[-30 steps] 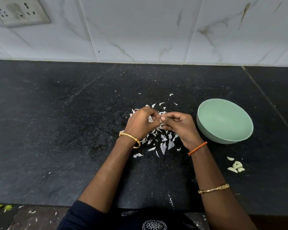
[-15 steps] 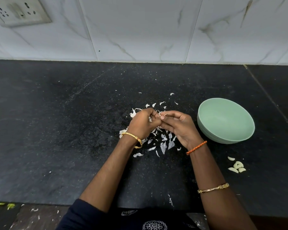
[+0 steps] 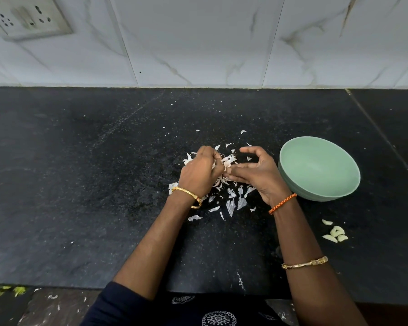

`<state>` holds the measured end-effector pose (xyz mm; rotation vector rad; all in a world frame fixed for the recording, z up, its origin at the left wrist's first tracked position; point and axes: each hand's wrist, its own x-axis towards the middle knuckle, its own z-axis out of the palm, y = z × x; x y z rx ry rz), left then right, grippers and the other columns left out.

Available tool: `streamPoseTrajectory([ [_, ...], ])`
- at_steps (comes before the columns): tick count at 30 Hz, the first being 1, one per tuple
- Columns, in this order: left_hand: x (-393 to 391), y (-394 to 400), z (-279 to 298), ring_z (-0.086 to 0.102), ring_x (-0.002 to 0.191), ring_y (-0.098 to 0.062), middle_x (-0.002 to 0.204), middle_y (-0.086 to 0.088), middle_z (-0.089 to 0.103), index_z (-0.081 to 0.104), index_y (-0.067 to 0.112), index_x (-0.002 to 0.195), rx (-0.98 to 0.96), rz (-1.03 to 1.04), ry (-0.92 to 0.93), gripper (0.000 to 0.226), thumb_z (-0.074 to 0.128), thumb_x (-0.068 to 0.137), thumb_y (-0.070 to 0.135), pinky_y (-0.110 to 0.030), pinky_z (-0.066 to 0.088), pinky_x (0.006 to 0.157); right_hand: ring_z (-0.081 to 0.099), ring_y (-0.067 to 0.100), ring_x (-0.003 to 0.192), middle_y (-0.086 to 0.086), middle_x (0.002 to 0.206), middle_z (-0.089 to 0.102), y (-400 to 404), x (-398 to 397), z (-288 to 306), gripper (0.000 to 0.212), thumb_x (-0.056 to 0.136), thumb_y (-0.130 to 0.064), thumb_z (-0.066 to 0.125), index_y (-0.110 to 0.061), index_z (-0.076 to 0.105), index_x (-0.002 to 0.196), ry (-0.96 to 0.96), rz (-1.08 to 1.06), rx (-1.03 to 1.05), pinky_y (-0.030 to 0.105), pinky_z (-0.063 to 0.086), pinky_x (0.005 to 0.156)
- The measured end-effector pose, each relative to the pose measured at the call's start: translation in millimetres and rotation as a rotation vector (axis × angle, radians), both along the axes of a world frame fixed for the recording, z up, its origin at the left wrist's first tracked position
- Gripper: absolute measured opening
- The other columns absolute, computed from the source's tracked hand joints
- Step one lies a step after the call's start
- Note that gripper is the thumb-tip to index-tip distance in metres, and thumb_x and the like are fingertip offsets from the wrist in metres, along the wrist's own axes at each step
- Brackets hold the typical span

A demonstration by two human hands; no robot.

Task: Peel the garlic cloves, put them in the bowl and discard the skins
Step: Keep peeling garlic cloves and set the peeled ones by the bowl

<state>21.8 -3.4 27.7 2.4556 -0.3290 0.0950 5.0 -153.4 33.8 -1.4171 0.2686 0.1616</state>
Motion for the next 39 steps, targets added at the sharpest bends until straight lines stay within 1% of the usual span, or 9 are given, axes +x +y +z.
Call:
streamPoseTrajectory([
  [4, 3.7, 9.0, 4.1, 0.054, 0.079, -0.015, 0.095, 0.007, 0.055, 0.050, 0.021, 0.091, -0.048, 0.061, 0.008, 0.006, 0.050, 0.093, 0.027, -0.030, 0.039, 0.068, 0.073, 0.028, 0.083, 0.023, 0.092, 0.071, -2.6, -4.6, 0.2, 0.045, 0.077, 0.010, 0.072, -0.008, 0.054, 0.115, 0.040, 0.023, 0.056, 0.025, 0.059, 0.070],
  [9, 1.1, 8.5, -3.3, 0.055, 0.079, -0.014, 0.089, 0.006, 0.060, 0.055, 0.019, 0.088, -0.075, 0.123, 0.055, 0.010, 0.050, 0.091, 0.027, -0.029, 0.040, 0.068, 0.071, 0.020, 0.086, 0.018, 0.094, 0.072, -4.5, -2.6, -6.8, 0.017, 0.085, 0.007, 0.063, 0.001, 0.066, 0.101, 0.025, 0.078, 0.121, 0.024, 0.058, 0.079],
  [16, 0.7, 10.3, -7.8, 0.058, 0.081, -0.018, 0.088, 0.004, 0.065, 0.060, 0.015, 0.085, -0.039, 0.137, 0.092, 0.016, 0.049, 0.090, 0.026, -0.033, 0.045, 0.068, 0.071, 0.019, 0.090, 0.016, 0.094, 0.072, -4.1, -1.8, -11.3, 0.018, 0.088, 0.013, 0.054, 0.007, 0.065, 0.101, 0.029, 0.061, 0.296, 0.020, 0.056, 0.075],
  [20, -1.5, 13.0, -11.4, 0.059, 0.084, -0.017, 0.091, 0.007, 0.067, 0.063, 0.017, 0.087, -0.034, 0.137, 0.073, 0.015, 0.051, 0.091, 0.025, -0.032, 0.047, 0.070, 0.071, 0.016, 0.087, 0.015, 0.092, 0.073, -2.4, -5.3, -10.9, 0.020, 0.084, 0.015, 0.057, 0.007, 0.066, 0.101, 0.042, 0.057, 0.280, 0.019, 0.056, 0.076],
  [25, -3.6, 13.4, -10.6, 0.059, 0.074, -0.005, 0.077, 0.014, 0.063, 0.065, 0.021, 0.085, -0.230, 0.111, 0.074, 0.010, 0.058, 0.091, 0.025, -0.026, 0.047, 0.067, 0.072, 0.015, 0.083, 0.012, 0.091, 0.073, -1.4, -10.3, -8.1, 0.021, 0.085, 0.013, 0.057, 0.007, 0.065, 0.103, 0.053, 0.050, 0.273, 0.019, 0.056, 0.074],
  [28, -5.0, 10.6, -5.3, 0.054, 0.053, 0.006, 0.078, 0.007, 0.070, 0.066, 0.022, 0.081, -0.380, 0.072, 0.139, 0.020, 0.054, 0.096, 0.025, -0.014, 0.041, 0.054, 0.072, 0.015, 0.081, 0.009, 0.085, 0.074, -1.3, -13.1, -5.1, 0.018, 0.085, 0.009, 0.059, 0.002, 0.066, 0.101, 0.057, 0.062, 0.258, 0.020, 0.057, 0.072],
  [30, -6.3, 9.9, -4.0, 0.050, 0.044, 0.005, 0.080, 0.006, 0.070, 0.067, 0.018, 0.087, -0.437, 0.054, 0.193, 0.021, 0.051, 0.098, 0.023, -0.012, 0.040, 0.049, 0.072, 0.016, 0.080, 0.009, 0.082, 0.074, -1.1, -14.6, -3.0, 0.016, 0.086, 0.009, 0.058, 0.003, 0.065, 0.099, 0.060, 0.052, 0.258, 0.020, 0.057, 0.072],
  [34, -9.4, 10.1, -6.0, 0.052, 0.044, -0.003, 0.083, 0.006, 0.068, 0.068, 0.011, 0.098, -0.543, -0.008, 0.261, 0.016, 0.053, 0.097, 0.018, -0.014, 0.042, 0.049, 0.072, 0.016, 0.077, 0.013, 0.080, 0.074, -1.2, -17.2, -1.9, 0.011, 0.088, 0.006, 0.057, 0.004, 0.065, 0.096, 0.071, 0.039, 0.245, 0.021, 0.058, 0.070],
  [39, -18.8, 6.2, -2.2, 0.047, 0.042, -0.002, 0.079, -0.001, 0.065, 0.070, 0.005, 0.096, -0.729, -0.051, 0.315, 0.011, 0.065, 0.088, 0.011, -0.010, 0.036, 0.043, 0.069, 0.010, 0.065, 0.011, 0.077, 0.070, -0.6, -21.9, -3.1, 0.009, 0.091, -0.002, 0.058, 0.000, 0.065, 0.095, 0.077, 0.033, 0.112, 0.019, 0.057, 0.062],
])
